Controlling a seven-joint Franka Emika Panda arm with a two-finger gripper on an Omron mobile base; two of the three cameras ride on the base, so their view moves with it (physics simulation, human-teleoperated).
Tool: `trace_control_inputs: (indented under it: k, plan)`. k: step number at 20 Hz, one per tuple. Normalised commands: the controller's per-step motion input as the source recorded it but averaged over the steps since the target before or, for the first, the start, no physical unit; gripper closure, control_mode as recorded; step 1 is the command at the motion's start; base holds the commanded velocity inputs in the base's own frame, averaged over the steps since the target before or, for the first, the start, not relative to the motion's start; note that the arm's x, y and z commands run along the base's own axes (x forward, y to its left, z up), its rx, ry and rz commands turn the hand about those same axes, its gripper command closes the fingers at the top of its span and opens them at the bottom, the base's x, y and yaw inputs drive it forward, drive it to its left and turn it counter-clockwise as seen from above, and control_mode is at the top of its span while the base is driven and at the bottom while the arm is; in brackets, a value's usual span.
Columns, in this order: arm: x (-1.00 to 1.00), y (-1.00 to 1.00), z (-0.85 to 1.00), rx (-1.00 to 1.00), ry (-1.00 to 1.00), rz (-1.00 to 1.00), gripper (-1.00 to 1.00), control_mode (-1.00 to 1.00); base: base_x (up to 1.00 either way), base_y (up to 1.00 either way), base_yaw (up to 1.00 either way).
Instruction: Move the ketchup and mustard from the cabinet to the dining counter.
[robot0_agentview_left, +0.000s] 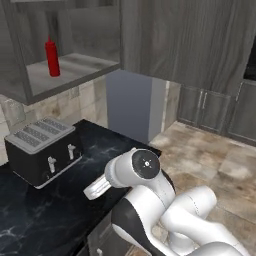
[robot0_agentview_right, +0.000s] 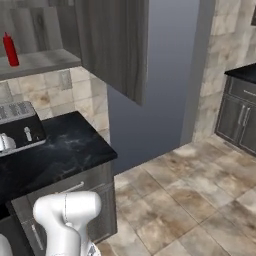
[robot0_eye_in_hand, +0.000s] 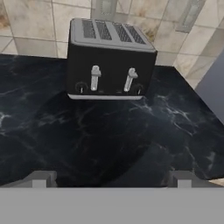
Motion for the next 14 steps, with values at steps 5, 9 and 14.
trace_control_inputs:
  k: [5,9,14]
  plan:
    - [0.00,0.00,0.00,0.00,0.00,0.00,-1.00,1.00,0.64,0.00,0.27]
    - [0.00,0.00,0.00,0.00,0.00,0.00,-1.00,1.00,0.57,0.03,0.28]
    - [0.00,0.00,0.00,0.00,0.00,0.00,-1.00,1.00,0.43,0.25,0.36]
